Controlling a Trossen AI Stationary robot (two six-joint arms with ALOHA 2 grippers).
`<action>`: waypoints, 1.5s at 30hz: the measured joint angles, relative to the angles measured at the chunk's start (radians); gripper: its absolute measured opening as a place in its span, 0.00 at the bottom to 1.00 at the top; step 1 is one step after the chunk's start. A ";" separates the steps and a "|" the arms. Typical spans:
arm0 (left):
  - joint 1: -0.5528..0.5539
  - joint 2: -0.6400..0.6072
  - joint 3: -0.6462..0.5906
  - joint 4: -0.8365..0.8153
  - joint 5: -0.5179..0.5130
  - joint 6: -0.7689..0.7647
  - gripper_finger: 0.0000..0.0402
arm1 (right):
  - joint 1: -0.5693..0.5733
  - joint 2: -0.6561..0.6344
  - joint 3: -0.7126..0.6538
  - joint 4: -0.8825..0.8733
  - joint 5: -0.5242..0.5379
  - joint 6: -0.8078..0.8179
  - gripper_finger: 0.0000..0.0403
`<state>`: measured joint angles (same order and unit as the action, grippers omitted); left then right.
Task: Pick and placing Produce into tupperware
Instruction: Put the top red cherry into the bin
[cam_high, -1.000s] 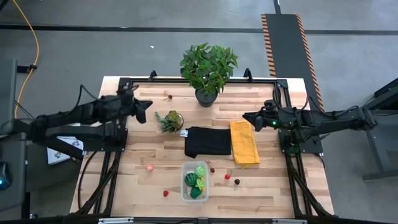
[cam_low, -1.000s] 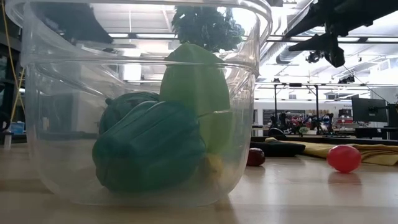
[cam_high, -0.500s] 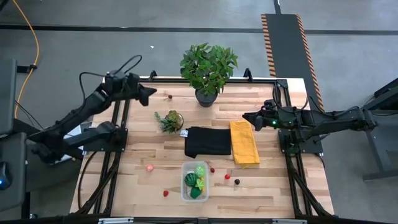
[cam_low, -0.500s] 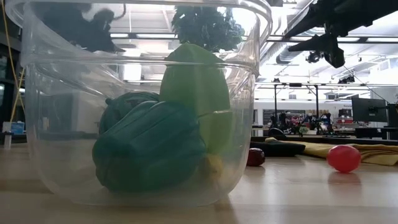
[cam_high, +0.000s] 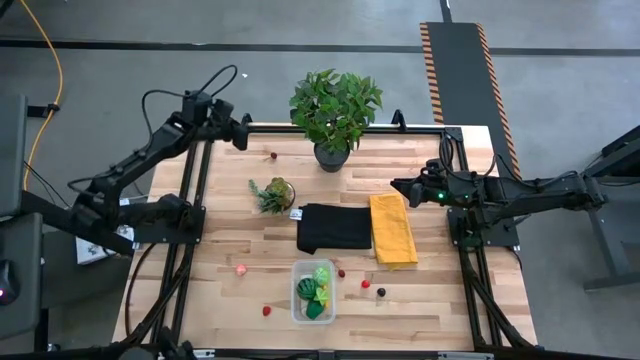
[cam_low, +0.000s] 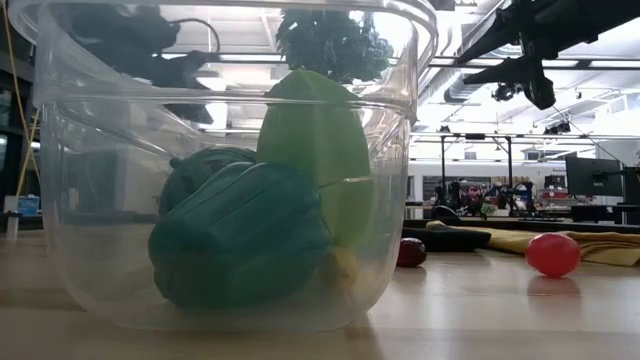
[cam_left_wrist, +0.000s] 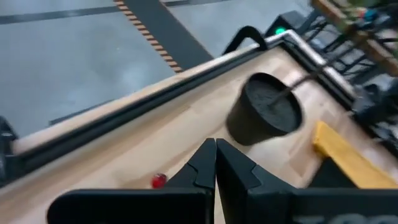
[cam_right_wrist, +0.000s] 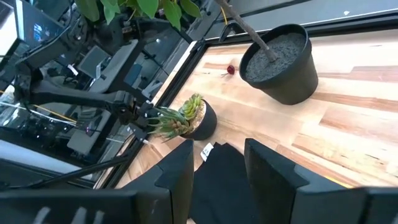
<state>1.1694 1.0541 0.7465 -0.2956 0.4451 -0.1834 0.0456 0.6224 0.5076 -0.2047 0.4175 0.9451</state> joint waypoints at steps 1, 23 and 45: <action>0.000 0.015 0.012 -0.003 -0.013 0.006 0.00 | 0.000 0.000 0.000 0.000 0.000 0.000 0.33; -0.205 0.286 0.121 -0.143 -0.231 0.379 0.34 | 0.000 0.000 0.000 0.000 0.011 0.024 0.33; -0.220 0.480 0.120 -0.113 -0.253 0.442 0.36 | 0.000 0.000 0.000 0.054 0.010 0.045 0.33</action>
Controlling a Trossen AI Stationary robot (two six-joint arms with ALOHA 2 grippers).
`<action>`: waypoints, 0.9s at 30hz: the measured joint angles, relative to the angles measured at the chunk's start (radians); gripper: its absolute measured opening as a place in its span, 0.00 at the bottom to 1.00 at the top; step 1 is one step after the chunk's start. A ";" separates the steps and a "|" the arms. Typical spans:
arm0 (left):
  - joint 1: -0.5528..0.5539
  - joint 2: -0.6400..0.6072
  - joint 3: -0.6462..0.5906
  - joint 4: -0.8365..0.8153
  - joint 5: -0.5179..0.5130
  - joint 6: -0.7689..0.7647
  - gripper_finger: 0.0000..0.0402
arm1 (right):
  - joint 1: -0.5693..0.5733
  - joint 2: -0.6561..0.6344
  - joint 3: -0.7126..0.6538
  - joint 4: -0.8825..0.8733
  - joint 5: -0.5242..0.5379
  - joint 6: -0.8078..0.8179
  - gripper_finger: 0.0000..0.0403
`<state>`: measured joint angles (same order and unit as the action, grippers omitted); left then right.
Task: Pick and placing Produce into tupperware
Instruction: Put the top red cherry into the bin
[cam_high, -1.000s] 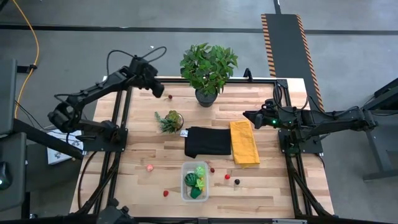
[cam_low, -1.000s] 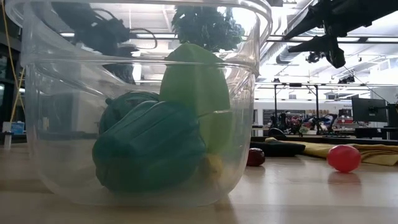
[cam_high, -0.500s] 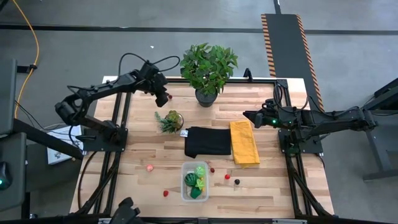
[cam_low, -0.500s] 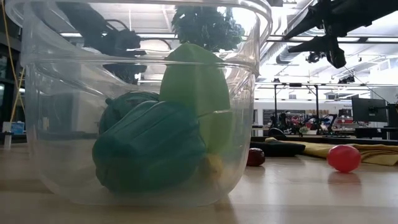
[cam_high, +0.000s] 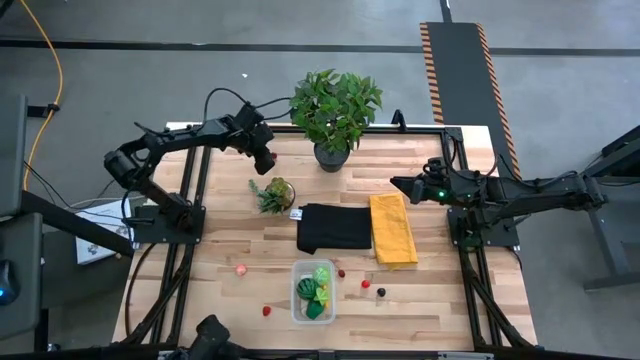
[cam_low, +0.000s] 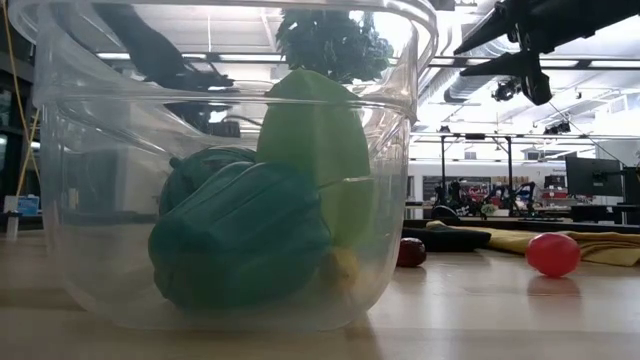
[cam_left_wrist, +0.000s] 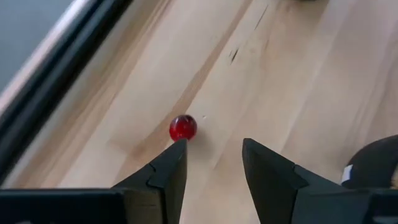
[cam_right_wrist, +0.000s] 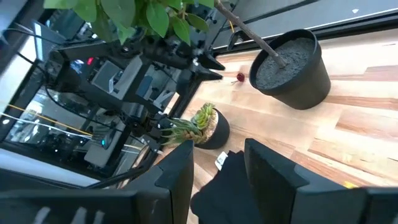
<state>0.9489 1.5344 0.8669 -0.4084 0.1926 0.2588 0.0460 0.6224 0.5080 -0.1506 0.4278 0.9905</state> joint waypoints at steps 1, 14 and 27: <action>0.000 0.009 0.000 0.000 -0.002 -0.005 0.37 | 0.000 0.000 0.000 0.002 0.000 0.000 0.33; 0.001 0.054 0.000 0.069 -0.042 -0.051 0.40 | 0.000 0.000 0.000 0.004 0.000 0.023 0.33; 0.000 0.054 0.000 0.103 -0.016 0.146 0.40 | 0.000 0.000 0.000 0.005 0.000 0.023 0.33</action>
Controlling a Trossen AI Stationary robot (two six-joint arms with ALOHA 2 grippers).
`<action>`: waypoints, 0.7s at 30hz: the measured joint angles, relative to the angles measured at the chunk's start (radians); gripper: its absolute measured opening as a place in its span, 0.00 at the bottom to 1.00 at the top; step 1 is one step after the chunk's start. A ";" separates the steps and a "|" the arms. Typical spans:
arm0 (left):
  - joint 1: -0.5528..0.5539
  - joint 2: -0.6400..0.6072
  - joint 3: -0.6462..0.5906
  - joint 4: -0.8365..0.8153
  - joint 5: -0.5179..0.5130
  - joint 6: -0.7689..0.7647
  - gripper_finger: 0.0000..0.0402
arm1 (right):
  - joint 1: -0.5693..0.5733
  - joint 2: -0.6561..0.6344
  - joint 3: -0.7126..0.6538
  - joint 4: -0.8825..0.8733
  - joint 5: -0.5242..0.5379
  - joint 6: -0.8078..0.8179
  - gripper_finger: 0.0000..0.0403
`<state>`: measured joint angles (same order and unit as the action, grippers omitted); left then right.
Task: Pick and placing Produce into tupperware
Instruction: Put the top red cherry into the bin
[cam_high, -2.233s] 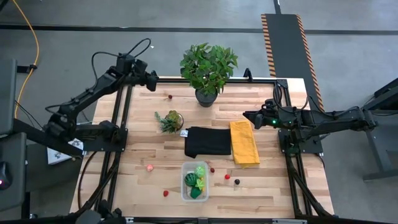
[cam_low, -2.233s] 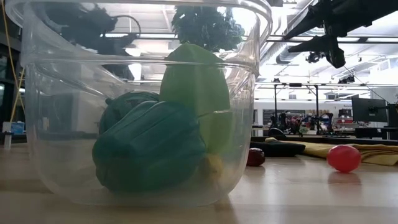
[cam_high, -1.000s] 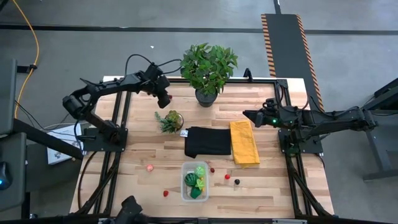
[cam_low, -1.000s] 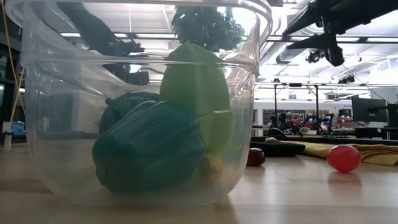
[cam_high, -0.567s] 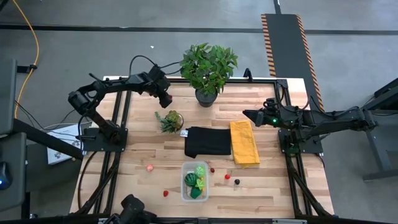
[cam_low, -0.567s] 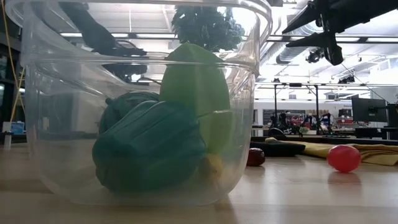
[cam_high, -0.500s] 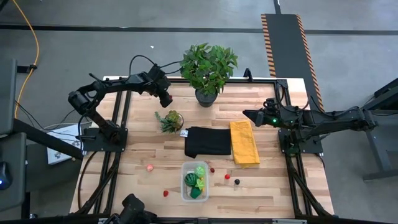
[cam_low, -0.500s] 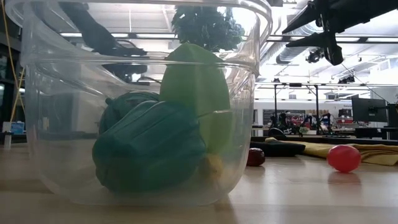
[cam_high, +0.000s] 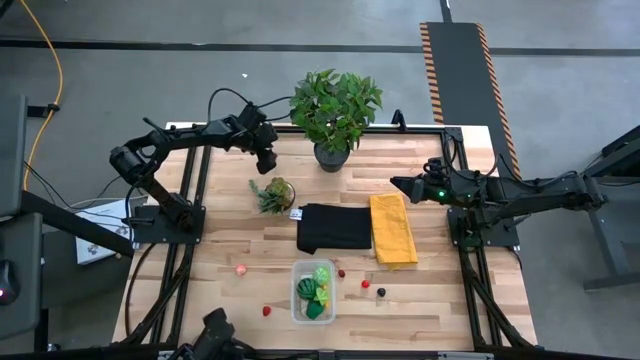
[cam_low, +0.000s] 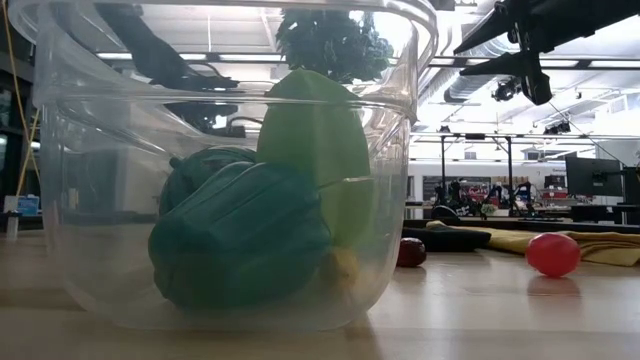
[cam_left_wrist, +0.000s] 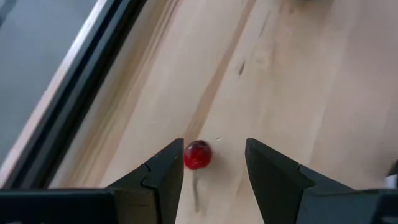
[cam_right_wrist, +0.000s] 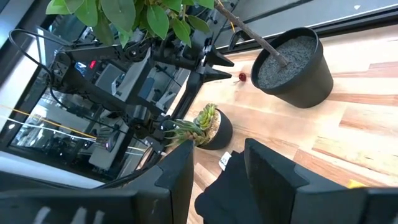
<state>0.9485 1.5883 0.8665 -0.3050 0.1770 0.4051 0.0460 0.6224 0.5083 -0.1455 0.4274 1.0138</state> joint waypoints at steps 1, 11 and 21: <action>0.000 0.000 0.000 0.000 -0.014 0.004 0.40 | 0.000 0.000 0.000 0.000 0.000 0.000 0.33; 0.000 0.000 0.000 -0.006 -0.177 -0.148 0.40 | 0.000 0.000 0.000 0.001 0.000 0.000 0.33; 0.000 -0.001 0.157 -0.244 -0.170 -0.260 0.40 | 0.000 0.000 0.000 0.001 0.017 0.000 0.33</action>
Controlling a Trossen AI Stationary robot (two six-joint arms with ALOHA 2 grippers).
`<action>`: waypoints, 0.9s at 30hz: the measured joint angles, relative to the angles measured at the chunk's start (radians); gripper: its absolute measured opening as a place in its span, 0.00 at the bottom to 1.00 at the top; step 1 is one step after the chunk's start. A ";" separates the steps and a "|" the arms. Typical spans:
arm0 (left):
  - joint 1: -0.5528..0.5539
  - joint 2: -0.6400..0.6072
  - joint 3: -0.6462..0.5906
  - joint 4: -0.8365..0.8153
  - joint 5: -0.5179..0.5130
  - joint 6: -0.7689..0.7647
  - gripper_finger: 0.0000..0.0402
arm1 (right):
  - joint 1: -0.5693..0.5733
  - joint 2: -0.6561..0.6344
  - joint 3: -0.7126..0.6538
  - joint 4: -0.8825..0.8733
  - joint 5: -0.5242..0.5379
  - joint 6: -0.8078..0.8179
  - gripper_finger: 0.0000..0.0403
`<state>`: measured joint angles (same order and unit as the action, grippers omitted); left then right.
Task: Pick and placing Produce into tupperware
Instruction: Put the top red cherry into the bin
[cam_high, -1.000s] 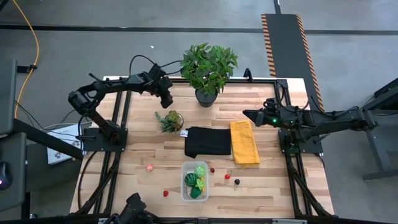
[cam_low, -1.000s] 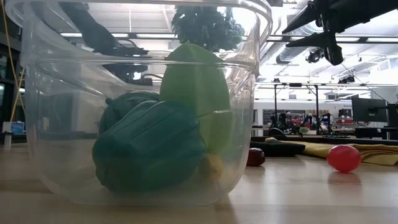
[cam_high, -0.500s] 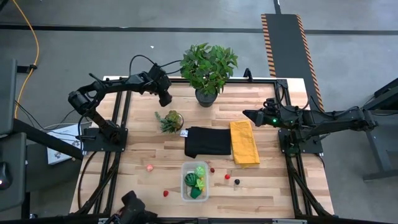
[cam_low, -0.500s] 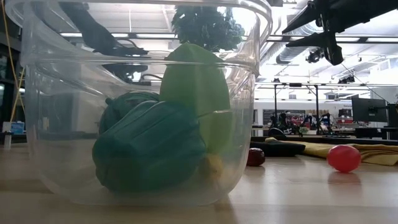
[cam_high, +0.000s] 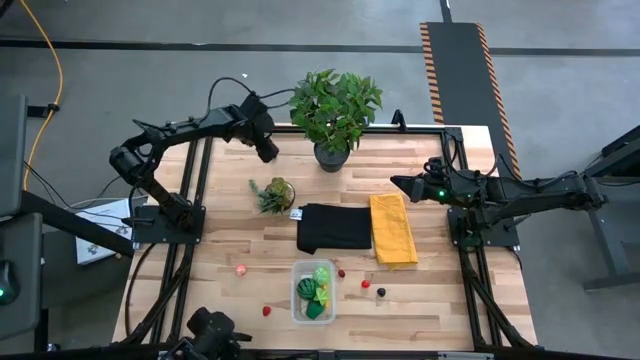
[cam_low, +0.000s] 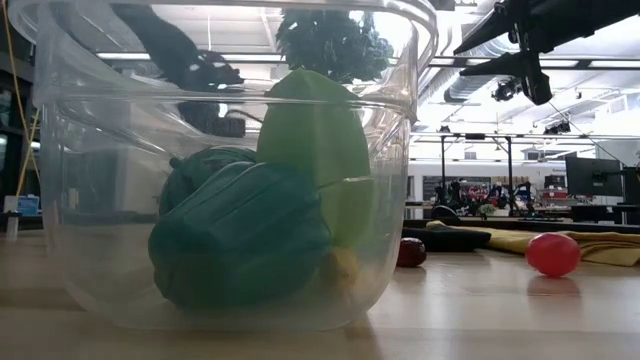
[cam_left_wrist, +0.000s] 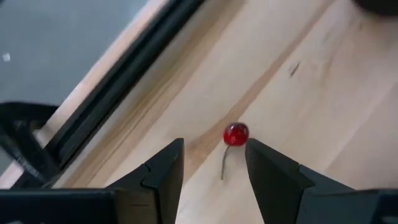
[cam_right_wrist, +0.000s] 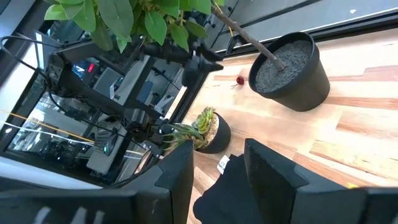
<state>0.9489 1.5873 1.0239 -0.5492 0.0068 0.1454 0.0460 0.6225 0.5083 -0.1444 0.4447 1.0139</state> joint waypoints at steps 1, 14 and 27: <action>0.000 -0.001 0.017 -0.022 0.000 -0.044 0.40 | 0.000 0.000 0.000 0.000 0.000 -0.001 0.33; 0.000 0.011 0.084 -0.153 0.006 -0.491 0.40 | 0.000 0.000 0.000 0.001 -0.052 -0.028 0.33; -0.001 0.119 0.089 -0.192 0.029 -0.560 0.40 | 0.000 0.000 0.000 0.022 -0.090 -0.054 0.33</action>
<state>0.9482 1.7066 1.1131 -0.7415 0.0360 -0.4141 0.0463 0.6228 0.5083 -0.1219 0.3546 0.9600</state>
